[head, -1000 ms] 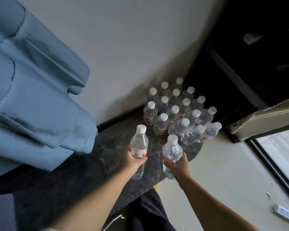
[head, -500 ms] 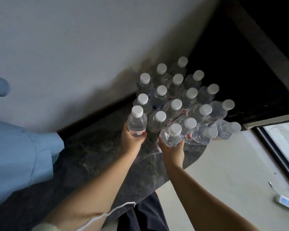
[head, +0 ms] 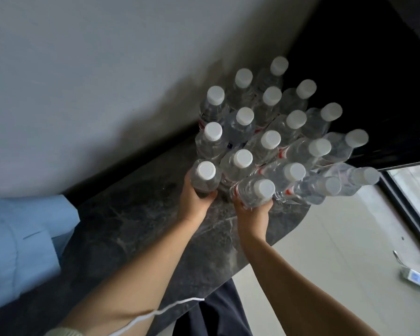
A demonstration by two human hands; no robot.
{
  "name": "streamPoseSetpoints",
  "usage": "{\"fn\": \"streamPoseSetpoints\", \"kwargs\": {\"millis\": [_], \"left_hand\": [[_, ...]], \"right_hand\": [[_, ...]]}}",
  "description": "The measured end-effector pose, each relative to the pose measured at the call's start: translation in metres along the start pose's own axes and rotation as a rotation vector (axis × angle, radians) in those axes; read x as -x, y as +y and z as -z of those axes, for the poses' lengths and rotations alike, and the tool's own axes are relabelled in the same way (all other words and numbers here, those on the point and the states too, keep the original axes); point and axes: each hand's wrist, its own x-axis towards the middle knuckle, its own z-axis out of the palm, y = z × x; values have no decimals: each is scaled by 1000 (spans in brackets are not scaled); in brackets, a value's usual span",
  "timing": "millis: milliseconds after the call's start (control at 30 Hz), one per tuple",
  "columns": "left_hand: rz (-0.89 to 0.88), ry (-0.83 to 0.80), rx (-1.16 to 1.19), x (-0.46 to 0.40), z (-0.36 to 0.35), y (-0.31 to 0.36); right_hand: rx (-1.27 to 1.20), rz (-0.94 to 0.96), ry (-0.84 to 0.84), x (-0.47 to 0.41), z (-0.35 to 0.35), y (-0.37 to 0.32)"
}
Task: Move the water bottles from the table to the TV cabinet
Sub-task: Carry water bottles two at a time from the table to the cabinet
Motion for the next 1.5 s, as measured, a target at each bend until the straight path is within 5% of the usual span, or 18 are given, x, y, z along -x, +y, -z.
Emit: {"fn": "streamPoseSetpoints", "kwargs": {"millis": [267,467,833,1200,1500], "left_hand": [[68,-174,-213,34,36,41],[-121,-229,-280,52,58,117],[-440,-386,-466,76,62,268],[-592,-246,-694,99,98,363],[-473,2,-629,124,106,366]], "right_hand": [[6,73,-109,32,35,-25],[169,190,-132,69,82,-63],[597,504,73,84,159,-209],[835,783,69,122,189,-305],[948,1034,-119,105,184,-351]]}}
